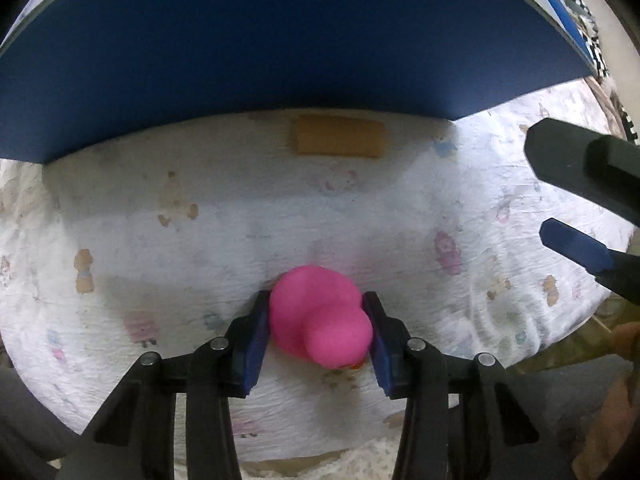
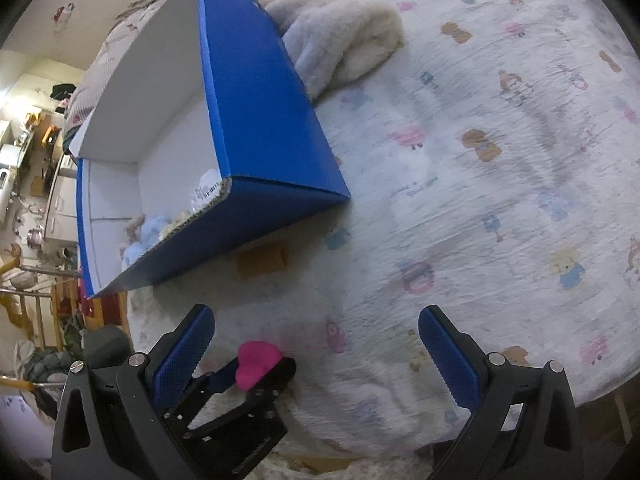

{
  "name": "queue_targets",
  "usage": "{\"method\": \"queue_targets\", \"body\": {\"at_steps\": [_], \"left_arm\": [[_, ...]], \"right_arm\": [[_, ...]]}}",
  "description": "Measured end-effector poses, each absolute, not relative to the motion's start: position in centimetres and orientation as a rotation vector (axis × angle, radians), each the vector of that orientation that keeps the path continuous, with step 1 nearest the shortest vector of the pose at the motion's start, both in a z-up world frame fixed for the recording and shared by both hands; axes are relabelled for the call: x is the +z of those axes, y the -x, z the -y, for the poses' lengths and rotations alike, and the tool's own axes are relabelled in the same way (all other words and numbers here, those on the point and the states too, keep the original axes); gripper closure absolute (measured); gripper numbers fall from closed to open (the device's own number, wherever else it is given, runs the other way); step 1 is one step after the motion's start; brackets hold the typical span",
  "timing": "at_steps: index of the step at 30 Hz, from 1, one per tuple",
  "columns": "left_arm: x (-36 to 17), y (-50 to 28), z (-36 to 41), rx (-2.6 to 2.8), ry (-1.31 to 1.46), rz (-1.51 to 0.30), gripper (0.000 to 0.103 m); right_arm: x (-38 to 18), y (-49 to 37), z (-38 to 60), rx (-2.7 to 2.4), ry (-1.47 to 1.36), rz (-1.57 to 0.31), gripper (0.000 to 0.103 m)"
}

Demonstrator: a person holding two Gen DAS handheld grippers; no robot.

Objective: Organize soft objects
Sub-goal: 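Lower the left tool to the bed and grasp the pink rubber duck, then grasp the tan sponge scrap with the right tool while the left tool holds the duck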

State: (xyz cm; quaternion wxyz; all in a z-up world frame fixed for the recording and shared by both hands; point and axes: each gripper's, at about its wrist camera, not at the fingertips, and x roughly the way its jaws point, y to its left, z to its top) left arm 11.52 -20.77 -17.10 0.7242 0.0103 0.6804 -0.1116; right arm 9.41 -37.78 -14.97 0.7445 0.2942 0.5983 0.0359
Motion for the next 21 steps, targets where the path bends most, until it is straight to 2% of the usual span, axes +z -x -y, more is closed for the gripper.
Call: {"method": "queue_targets", "body": {"at_steps": [9, 17, 19, 20, 21], "left_arm": [[-15.3, -13.0, 15.1, -0.154, -0.06, -1.496, 0.062], [-11.7, -13.3, 9.7, -0.159, -0.099, -1.415, 0.062], [-11.7, -13.3, 8.6, -0.153, -0.082, -1.393, 0.062], [-11.9, -13.5, 8.2, -0.144, -0.072, -1.391, 0.062], [-12.2, -13.6, 7.6, -0.127, -0.047, -1.394, 0.062]], "right_arm": [[-15.6, -11.4, 35.0, 0.085, -0.589, -1.346, 0.0], [-16.2, -13.5, 31.2, 0.073, -0.472, -1.338, 0.0], [-16.4, -14.2, 30.2, 0.083, -0.439, -1.334, 0.012], [-16.6, -14.4, 29.9, 0.086, -0.432, -1.335, 0.023], [-16.8, -14.7, 29.6, 0.087, -0.427, -1.341, 0.027]]}}
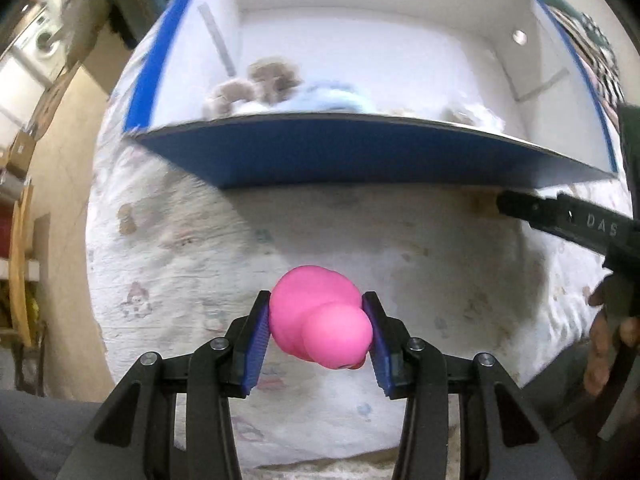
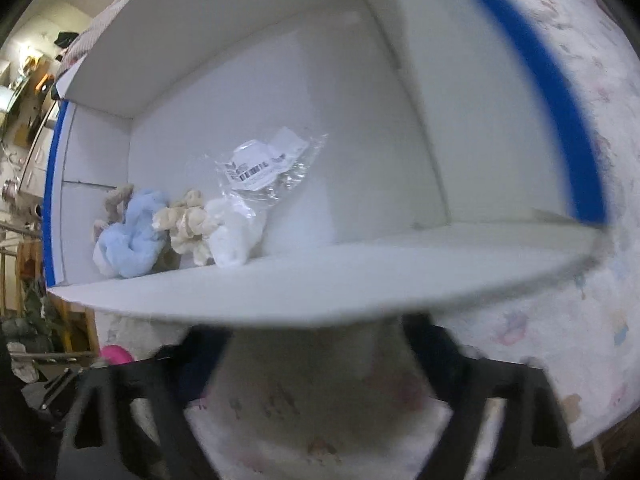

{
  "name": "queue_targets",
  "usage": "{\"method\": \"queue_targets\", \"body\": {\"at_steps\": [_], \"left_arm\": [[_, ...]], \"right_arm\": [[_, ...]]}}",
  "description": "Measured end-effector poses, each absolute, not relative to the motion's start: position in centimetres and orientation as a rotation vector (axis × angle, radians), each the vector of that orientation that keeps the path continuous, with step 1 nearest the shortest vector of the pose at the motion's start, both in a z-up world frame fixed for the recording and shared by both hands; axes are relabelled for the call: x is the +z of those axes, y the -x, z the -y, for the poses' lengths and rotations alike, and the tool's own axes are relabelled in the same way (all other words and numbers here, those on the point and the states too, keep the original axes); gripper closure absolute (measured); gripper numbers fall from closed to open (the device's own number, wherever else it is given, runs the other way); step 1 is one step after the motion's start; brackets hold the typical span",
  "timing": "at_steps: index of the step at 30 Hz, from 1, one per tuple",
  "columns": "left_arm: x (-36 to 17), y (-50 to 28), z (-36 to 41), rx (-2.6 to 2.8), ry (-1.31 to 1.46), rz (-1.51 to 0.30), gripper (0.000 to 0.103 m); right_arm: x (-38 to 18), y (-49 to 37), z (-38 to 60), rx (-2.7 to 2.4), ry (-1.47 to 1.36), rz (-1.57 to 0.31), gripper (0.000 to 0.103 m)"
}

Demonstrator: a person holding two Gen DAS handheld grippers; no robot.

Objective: Organize soft objects
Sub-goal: 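Grasp the tan sponge scrap with the right tool while the left tool holds the duck, then carry the duck and sponge scrap into the box with both tools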

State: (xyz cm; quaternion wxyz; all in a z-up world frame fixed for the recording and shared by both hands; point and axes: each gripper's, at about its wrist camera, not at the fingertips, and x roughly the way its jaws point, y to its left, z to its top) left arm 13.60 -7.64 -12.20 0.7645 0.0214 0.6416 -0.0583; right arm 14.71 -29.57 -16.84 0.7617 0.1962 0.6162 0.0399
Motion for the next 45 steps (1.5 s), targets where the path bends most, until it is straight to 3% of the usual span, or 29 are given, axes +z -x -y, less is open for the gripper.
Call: {"method": "queue_targets", "body": {"at_steps": [3, 8, 10, 11, 12, 15, 35, 45], "left_arm": [[-12.4, -14.4, 5.9, -0.088, 0.063, -1.398, 0.062], [-11.8, -15.3, 4.6, -0.081, 0.046, -1.379, 0.062], [-11.8, -15.3, 4.3, -0.083, 0.075, -1.389, 0.062], [-12.2, -15.4, 4.8, -0.081, 0.083, -1.39, 0.062], [-12.1, -15.5, 4.7, -0.079, 0.089, -1.39, 0.062], [-11.9, -15.5, 4.2, -0.078, 0.112, -1.396, 0.062], [-13.1, -13.3, 1.0, 0.019, 0.09, -1.371, 0.062], [-9.1, -11.9, 0.5, 0.015, 0.059, -1.242, 0.062]], "right_arm": [[-17.8, -15.4, 28.8, 0.082, -0.401, -1.364, 0.041], [-18.5, -16.1, 28.4, 0.067, -0.357, -1.365, 0.041], [-18.5, -16.4, 28.6, 0.065, -0.341, -1.354, 0.056], [-18.5, -16.5, 28.5, 0.073, -0.333, -1.357, 0.073], [-18.5, -16.6, 28.3, 0.074, -0.316, -1.363, 0.082], [-18.1, -16.5, 27.7, 0.082, -0.265, -1.349, 0.099], [-12.9, -12.0, 26.6, 0.225, -0.201, -1.223, 0.099], [-9.3, -10.3, 25.2, 0.323, -0.243, -1.098, 0.1]]}}
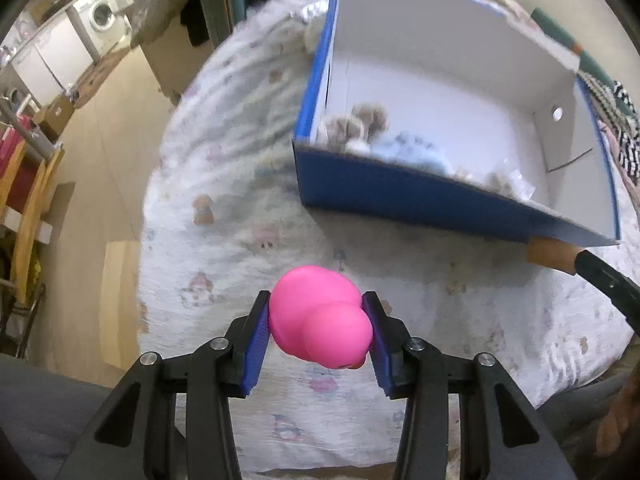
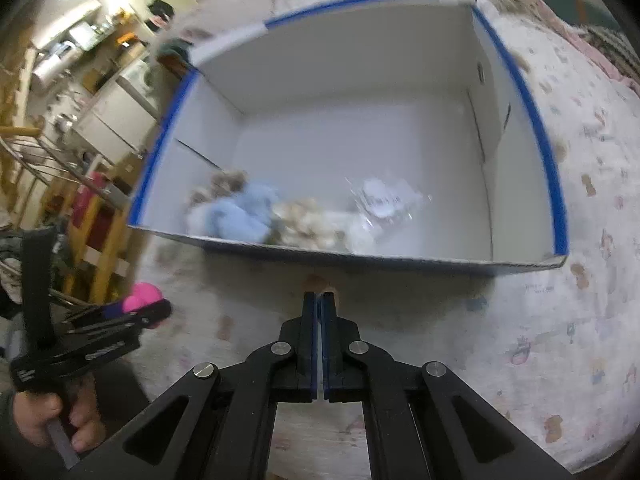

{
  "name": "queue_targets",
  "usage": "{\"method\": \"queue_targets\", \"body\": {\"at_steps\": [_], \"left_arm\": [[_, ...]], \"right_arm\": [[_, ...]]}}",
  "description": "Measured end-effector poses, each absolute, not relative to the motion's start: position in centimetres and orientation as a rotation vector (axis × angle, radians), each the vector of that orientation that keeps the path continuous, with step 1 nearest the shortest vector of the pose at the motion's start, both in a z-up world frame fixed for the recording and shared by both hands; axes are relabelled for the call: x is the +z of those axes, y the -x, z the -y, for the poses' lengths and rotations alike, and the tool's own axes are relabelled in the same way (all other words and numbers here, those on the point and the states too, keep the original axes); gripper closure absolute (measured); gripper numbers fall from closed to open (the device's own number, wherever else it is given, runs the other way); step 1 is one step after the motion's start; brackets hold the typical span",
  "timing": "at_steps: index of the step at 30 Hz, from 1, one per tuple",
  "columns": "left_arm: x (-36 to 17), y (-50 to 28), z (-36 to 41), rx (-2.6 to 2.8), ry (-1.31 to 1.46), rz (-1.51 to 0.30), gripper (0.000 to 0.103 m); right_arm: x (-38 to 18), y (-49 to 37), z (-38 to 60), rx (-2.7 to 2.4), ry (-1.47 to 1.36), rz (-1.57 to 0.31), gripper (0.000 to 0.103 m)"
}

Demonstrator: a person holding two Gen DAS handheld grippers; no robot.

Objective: Organize soft objects
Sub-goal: 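Carry the duck and sponge scrap into the box with both tools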

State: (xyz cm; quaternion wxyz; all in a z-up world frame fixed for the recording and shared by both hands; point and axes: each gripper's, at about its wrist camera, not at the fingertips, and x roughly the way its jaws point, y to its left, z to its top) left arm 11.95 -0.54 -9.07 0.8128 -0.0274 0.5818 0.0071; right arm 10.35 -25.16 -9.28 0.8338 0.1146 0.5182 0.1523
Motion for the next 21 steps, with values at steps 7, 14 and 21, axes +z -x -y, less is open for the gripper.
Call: {"method": "queue_targets", "body": {"at_steps": [7, 14, 21], "left_arm": [[-4.4, -12.6, 1.2, 0.003, 0.035, -1.138, 0.062], [-2.3, -16.7, 2.3, -0.002, -0.018, -1.082, 0.062], [-1.7, -21.1, 4.6, -0.038, -0.087, -1.034, 0.062]], "right_arm": [[-4.2, -9.5, 25.8, 0.425, -0.294, -0.916, 0.1], [-2.0, -11.3, 26.7, 0.431, -0.321, -0.821, 0.1], [-2.7, -14.2, 28.0, 0.39, -0.336, -0.81, 0.1]]}}
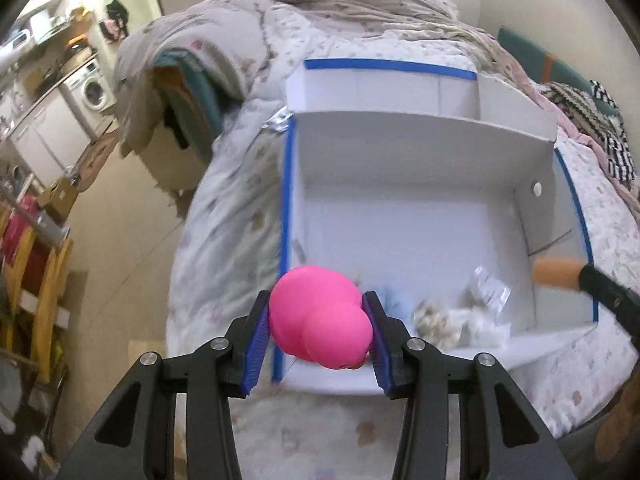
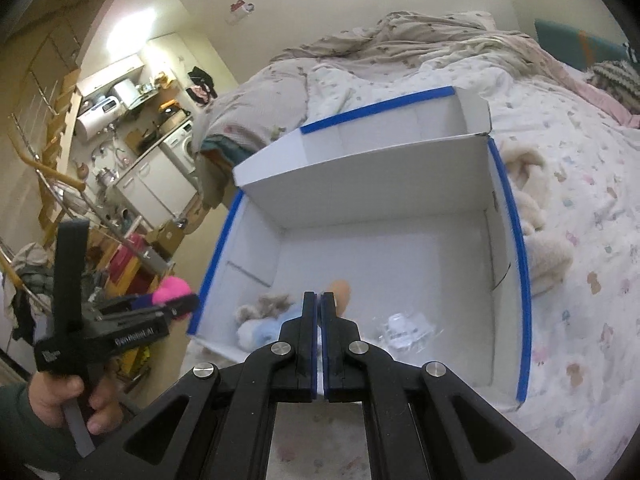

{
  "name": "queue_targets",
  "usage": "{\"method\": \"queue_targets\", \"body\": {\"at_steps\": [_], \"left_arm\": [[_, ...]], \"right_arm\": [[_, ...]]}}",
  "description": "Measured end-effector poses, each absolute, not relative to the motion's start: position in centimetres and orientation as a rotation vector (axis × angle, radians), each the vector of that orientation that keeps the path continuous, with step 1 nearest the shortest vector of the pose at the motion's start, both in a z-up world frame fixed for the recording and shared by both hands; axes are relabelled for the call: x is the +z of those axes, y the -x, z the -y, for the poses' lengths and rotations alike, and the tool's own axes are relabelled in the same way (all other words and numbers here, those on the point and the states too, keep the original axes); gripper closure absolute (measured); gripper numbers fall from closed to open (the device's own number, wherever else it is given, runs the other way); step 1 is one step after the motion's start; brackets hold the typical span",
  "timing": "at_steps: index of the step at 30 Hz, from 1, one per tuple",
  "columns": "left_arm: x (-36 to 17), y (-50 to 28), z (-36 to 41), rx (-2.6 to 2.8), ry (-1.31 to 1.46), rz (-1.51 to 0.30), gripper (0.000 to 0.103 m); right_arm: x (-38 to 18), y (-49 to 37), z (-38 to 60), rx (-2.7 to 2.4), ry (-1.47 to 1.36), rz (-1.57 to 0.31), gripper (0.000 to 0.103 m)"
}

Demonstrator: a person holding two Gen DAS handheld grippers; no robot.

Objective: Organize soft objects
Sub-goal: 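Carry the duck and sponge scrap into the box with both tools, then open both tools to release the duck and sponge scrap in the box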

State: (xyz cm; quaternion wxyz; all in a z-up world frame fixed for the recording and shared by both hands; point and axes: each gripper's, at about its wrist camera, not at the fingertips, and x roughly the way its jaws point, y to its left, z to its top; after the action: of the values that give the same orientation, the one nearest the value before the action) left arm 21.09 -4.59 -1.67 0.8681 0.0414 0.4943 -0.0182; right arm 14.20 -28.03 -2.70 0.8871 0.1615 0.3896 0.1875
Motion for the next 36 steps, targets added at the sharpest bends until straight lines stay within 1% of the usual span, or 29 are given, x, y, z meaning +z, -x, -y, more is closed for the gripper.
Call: {"method": "queue_targets", "body": {"at_steps": [4, 10, 14, 25, 36], "left_arm": [[-2.0, -23.0, 6.1, -0.052, -0.111, -1.014, 0.062], [-4.4, -24.3, 7.2, -0.108, -0.126, -0.989, 0.062], [-6.1, -25.1, 6.7, -0.105, -0.081, -1.026, 0.062], [-7.4, -26.1, 7.5, -0.121, -0.071, -1.034, 0.062], [-8.2, -26.1, 8.1, -0.112, -0.105, -1.058, 0.062]], "right_arm": [[-3.7, -15.7, 28.0, 0.385, -0.325, -0.832, 0.1], [-4.9, -17.5, 27.4, 0.365, -0.313, -0.863, 0.1], [-6.6, -17.9, 26.5, 0.347, -0.315, -0.91, 0.1], [-9.5, -18.8, 25.6, 0.333, -0.291, -1.018, 0.1], [-10.2, -19.1, 26.2, 0.288, -0.289, -1.053, 0.099]]}}
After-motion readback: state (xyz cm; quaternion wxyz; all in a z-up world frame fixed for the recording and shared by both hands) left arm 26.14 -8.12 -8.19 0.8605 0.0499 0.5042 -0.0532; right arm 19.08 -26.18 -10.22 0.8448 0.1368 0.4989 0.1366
